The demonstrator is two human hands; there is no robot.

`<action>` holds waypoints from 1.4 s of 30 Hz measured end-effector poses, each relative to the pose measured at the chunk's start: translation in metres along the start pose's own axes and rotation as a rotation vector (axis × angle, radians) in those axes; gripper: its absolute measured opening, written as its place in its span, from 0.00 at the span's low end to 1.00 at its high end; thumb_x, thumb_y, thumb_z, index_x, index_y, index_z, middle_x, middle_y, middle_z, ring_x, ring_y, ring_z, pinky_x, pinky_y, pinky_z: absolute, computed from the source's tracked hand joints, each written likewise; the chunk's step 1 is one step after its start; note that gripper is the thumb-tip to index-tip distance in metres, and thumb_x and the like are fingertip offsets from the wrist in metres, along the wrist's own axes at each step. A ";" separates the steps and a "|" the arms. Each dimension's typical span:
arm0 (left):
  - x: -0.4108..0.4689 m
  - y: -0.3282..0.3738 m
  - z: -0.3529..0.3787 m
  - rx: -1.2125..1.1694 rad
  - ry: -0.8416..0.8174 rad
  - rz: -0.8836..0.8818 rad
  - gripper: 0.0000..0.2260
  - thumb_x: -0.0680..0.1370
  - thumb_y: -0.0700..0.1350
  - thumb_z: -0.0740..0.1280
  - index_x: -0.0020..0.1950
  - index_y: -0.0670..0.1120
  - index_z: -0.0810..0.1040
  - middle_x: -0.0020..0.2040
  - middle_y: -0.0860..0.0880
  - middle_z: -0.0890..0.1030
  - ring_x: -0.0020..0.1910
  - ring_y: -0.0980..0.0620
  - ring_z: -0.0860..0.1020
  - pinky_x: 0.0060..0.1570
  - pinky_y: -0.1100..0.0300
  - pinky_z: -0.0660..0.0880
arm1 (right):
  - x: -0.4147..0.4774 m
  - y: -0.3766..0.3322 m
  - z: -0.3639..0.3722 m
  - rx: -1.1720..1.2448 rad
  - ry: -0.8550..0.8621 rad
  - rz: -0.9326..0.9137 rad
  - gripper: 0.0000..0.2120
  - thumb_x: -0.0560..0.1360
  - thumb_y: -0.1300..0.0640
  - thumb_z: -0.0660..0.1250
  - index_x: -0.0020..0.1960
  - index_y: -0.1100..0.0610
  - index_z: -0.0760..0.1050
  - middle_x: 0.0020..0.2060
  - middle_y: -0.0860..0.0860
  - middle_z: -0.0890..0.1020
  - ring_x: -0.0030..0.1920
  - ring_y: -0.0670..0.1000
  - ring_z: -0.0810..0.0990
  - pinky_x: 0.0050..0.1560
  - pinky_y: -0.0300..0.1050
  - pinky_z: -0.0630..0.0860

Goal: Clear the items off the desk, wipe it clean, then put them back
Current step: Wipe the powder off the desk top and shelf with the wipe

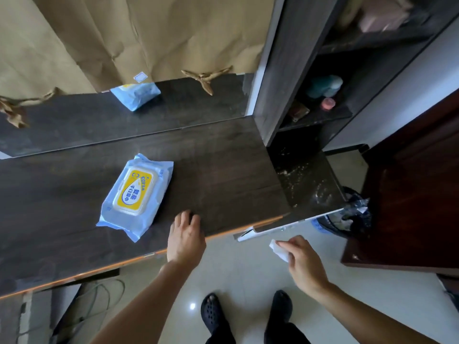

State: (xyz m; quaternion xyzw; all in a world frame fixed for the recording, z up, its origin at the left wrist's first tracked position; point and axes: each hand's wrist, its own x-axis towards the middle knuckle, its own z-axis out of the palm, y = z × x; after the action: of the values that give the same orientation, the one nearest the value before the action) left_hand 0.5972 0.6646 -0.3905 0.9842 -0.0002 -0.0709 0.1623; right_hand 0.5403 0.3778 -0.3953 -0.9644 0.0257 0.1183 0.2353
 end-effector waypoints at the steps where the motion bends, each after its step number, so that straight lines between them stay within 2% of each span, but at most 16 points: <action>1: 0.001 0.015 0.002 -0.022 0.018 0.027 0.17 0.67 0.45 0.54 0.45 0.41 0.79 0.47 0.40 0.77 0.46 0.37 0.76 0.44 0.50 0.76 | 0.003 0.012 -0.010 0.008 0.036 0.060 0.20 0.70 0.68 0.63 0.56 0.50 0.80 0.44 0.51 0.75 0.47 0.55 0.77 0.45 0.47 0.75; 4: 0.020 0.073 0.013 -0.130 0.067 0.084 0.18 0.68 0.46 0.53 0.46 0.41 0.79 0.46 0.42 0.78 0.46 0.39 0.76 0.45 0.50 0.76 | 0.018 0.053 -0.043 0.004 0.105 0.232 0.18 0.71 0.64 0.58 0.56 0.54 0.80 0.48 0.56 0.79 0.50 0.59 0.78 0.49 0.47 0.74; 8: 0.062 0.141 0.038 -0.194 0.134 0.059 0.15 0.68 0.43 0.56 0.48 0.40 0.78 0.52 0.39 0.77 0.50 0.36 0.76 0.49 0.47 0.75 | 0.057 0.105 -0.068 0.015 0.138 0.300 0.25 0.68 0.55 0.51 0.56 0.57 0.80 0.51 0.60 0.80 0.52 0.61 0.78 0.50 0.48 0.73; 13: 0.107 0.182 0.083 -0.185 0.256 -0.249 0.23 0.72 0.42 0.52 0.62 0.36 0.74 0.66 0.35 0.72 0.67 0.34 0.68 0.67 0.43 0.66 | 0.149 0.148 -0.076 0.038 0.075 0.176 0.24 0.68 0.55 0.53 0.58 0.57 0.79 0.50 0.60 0.78 0.51 0.61 0.78 0.48 0.47 0.73; 16: 0.111 0.195 0.104 -0.100 0.324 -0.381 0.23 0.74 0.39 0.50 0.67 0.36 0.70 0.71 0.36 0.67 0.72 0.37 0.62 0.72 0.46 0.56 | 0.216 0.152 -0.077 0.045 0.043 0.067 0.14 0.74 0.55 0.59 0.54 0.56 0.80 0.45 0.60 0.77 0.45 0.63 0.77 0.42 0.48 0.72; 20: 0.118 0.206 0.115 -0.027 0.387 -0.480 0.23 0.74 0.37 0.52 0.69 0.37 0.69 0.73 0.37 0.65 0.74 0.39 0.59 0.73 0.46 0.54 | 0.305 0.144 -0.074 0.017 0.016 -0.056 0.09 0.76 0.54 0.63 0.53 0.54 0.79 0.44 0.60 0.80 0.46 0.62 0.78 0.41 0.48 0.71; 22: 0.123 0.216 0.117 -0.028 0.406 -0.557 0.22 0.76 0.38 0.50 0.69 0.37 0.68 0.74 0.38 0.64 0.75 0.40 0.58 0.74 0.46 0.53 | 0.346 0.141 -0.069 -0.007 -0.004 -0.072 0.10 0.75 0.58 0.63 0.55 0.53 0.78 0.48 0.60 0.81 0.50 0.62 0.78 0.45 0.48 0.73; 25: 0.126 0.222 0.123 0.002 0.423 -0.584 0.21 0.78 0.40 0.51 0.69 0.37 0.67 0.74 0.38 0.63 0.75 0.40 0.57 0.74 0.46 0.52 | 0.402 0.137 -0.056 0.030 0.038 -0.048 0.11 0.77 0.55 0.61 0.57 0.55 0.77 0.53 0.59 0.81 0.54 0.61 0.78 0.51 0.48 0.73; 28: 0.124 0.220 0.125 0.032 0.449 -0.595 0.20 0.78 0.39 0.54 0.69 0.37 0.68 0.74 0.38 0.63 0.75 0.41 0.57 0.74 0.47 0.52 | 0.447 0.141 -0.047 -0.064 0.043 0.026 0.16 0.80 0.58 0.55 0.62 0.63 0.73 0.63 0.63 0.75 0.64 0.61 0.72 0.63 0.49 0.67; 31: 0.125 0.222 0.125 0.050 0.465 -0.593 0.20 0.77 0.38 0.55 0.69 0.37 0.68 0.73 0.38 0.64 0.75 0.41 0.58 0.73 0.46 0.54 | 0.475 0.151 -0.039 -0.190 -0.010 -0.051 0.19 0.80 0.61 0.53 0.68 0.69 0.65 0.69 0.65 0.67 0.70 0.62 0.64 0.70 0.53 0.57; 34: 0.126 0.223 0.126 0.068 0.484 -0.583 0.20 0.77 0.38 0.56 0.68 0.37 0.69 0.73 0.38 0.65 0.74 0.40 0.59 0.73 0.46 0.56 | 0.473 0.154 -0.026 -0.153 0.058 -0.031 0.17 0.79 0.56 0.57 0.63 0.63 0.73 0.63 0.64 0.74 0.65 0.62 0.71 0.65 0.52 0.66; 36: 0.125 0.224 0.124 0.062 0.485 -0.585 0.20 0.77 0.39 0.55 0.68 0.37 0.69 0.73 0.37 0.65 0.74 0.40 0.59 0.73 0.45 0.56 | 0.431 0.157 -0.024 -0.128 0.027 -0.153 0.08 0.75 0.55 0.62 0.49 0.53 0.80 0.51 0.60 0.80 0.55 0.61 0.77 0.55 0.54 0.73; 37: 0.125 0.225 0.122 0.058 0.483 -0.582 0.20 0.77 0.39 0.55 0.68 0.37 0.69 0.73 0.37 0.65 0.74 0.40 0.59 0.73 0.45 0.56 | 0.404 0.163 -0.022 -0.102 -0.016 -0.282 0.07 0.73 0.58 0.64 0.45 0.51 0.80 0.48 0.58 0.79 0.52 0.61 0.76 0.52 0.54 0.74; 39: 0.125 0.226 0.120 0.052 0.469 -0.581 0.20 0.77 0.39 0.55 0.68 0.37 0.69 0.73 0.37 0.64 0.74 0.39 0.58 0.73 0.45 0.55 | 0.342 0.178 -0.018 -0.131 -0.190 -0.574 0.13 0.71 0.68 0.64 0.50 0.55 0.81 0.47 0.57 0.77 0.50 0.61 0.74 0.48 0.53 0.74; 41: 0.125 0.226 0.120 0.046 0.463 -0.589 0.20 0.77 0.39 0.55 0.69 0.37 0.68 0.73 0.37 0.63 0.75 0.39 0.58 0.74 0.45 0.54 | 0.299 0.190 -0.016 -0.126 -0.363 -0.740 0.16 0.71 0.72 0.64 0.52 0.58 0.82 0.47 0.56 0.78 0.49 0.59 0.75 0.47 0.53 0.75; 42: 0.125 0.226 0.120 0.047 0.463 -0.591 0.20 0.77 0.39 0.55 0.69 0.37 0.68 0.74 0.37 0.63 0.75 0.39 0.58 0.74 0.45 0.54 | 0.295 0.190 -0.017 -0.117 -0.392 -0.778 0.15 0.71 0.71 0.64 0.51 0.58 0.83 0.46 0.56 0.79 0.48 0.58 0.74 0.48 0.52 0.74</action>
State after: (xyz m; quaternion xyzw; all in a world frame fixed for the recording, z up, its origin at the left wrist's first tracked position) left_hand 0.7090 0.4090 -0.4481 0.9353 0.3189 0.1095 0.1077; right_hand 0.8106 0.2035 -0.5366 -0.8733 -0.3911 0.2027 0.2080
